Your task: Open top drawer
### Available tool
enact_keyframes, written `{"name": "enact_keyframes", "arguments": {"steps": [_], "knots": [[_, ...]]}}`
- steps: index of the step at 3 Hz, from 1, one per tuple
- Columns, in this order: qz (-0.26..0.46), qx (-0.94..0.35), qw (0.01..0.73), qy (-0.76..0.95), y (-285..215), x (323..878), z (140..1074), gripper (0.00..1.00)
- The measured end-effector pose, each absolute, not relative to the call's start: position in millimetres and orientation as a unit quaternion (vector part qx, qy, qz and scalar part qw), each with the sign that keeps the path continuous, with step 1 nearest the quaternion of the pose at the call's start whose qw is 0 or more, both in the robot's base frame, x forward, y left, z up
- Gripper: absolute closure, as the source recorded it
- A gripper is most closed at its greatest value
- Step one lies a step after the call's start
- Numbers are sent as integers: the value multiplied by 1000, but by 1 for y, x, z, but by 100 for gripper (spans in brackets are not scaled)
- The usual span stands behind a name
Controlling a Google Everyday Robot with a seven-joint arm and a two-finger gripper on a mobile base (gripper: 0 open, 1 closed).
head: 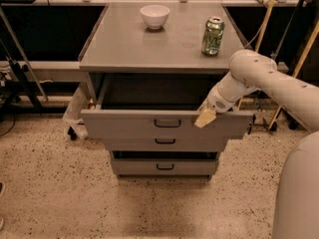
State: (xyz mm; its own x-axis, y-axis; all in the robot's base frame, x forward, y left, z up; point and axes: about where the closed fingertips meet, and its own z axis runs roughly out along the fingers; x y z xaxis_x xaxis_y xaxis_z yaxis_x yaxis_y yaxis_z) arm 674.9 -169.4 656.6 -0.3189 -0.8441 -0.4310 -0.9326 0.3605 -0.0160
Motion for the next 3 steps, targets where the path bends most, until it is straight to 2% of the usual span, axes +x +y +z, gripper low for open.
{"name": "enact_keyframes", "arguments": {"steps": [3], "knots": [[119, -551, 191, 804, -170, 661, 653, 100]]}}
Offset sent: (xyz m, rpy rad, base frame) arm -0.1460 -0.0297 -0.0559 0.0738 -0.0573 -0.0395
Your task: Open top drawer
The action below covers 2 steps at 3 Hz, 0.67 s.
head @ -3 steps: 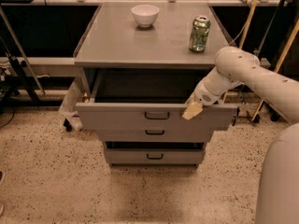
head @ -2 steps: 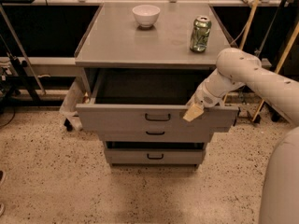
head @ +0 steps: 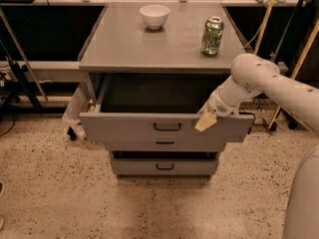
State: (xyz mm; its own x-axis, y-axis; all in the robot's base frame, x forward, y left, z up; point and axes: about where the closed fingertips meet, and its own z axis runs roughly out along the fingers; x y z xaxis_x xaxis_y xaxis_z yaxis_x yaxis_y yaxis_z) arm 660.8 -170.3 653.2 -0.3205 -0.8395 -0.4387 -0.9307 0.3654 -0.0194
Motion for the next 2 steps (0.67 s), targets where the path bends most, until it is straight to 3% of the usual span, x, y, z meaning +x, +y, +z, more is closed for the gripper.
{"name": "enact_keyframes", "arguments": {"steps": [2], "knots": [[120, -544, 196, 807, -170, 653, 655, 100]]}}
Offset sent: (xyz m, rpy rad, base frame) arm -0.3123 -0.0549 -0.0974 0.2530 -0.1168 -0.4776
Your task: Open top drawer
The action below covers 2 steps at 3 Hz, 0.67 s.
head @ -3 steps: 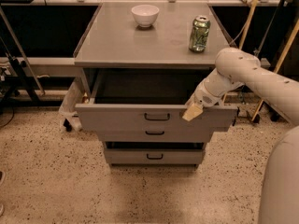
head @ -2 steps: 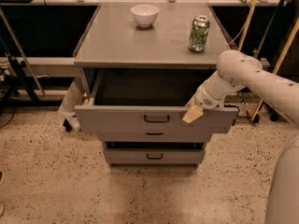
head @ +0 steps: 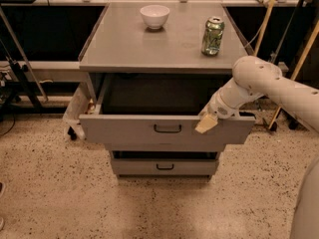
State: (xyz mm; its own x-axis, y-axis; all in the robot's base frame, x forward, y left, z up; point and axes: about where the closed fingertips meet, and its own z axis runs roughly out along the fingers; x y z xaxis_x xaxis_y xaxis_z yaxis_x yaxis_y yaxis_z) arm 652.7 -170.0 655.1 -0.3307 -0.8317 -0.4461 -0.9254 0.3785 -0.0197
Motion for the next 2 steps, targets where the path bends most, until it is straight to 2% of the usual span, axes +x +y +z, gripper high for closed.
{"name": "enact_keyframes", "arguments": {"steps": [2], "knots": [[123, -566, 195, 792, -157, 642, 659, 100]]}}
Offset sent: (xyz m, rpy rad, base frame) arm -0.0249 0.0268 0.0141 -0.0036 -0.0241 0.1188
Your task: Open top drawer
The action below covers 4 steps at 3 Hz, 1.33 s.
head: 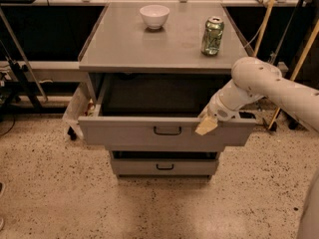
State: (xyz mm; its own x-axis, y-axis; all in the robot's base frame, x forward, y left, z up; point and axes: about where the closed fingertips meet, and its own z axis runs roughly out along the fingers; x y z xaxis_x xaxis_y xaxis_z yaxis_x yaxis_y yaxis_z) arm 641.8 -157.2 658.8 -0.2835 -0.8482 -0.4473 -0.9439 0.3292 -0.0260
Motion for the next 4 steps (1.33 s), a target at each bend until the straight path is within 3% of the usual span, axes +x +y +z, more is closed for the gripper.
{"name": "enact_keyframes", "arguments": {"steps": [4], "knots": [[139, -562, 235, 781, -160, 579, 659, 100]]}}
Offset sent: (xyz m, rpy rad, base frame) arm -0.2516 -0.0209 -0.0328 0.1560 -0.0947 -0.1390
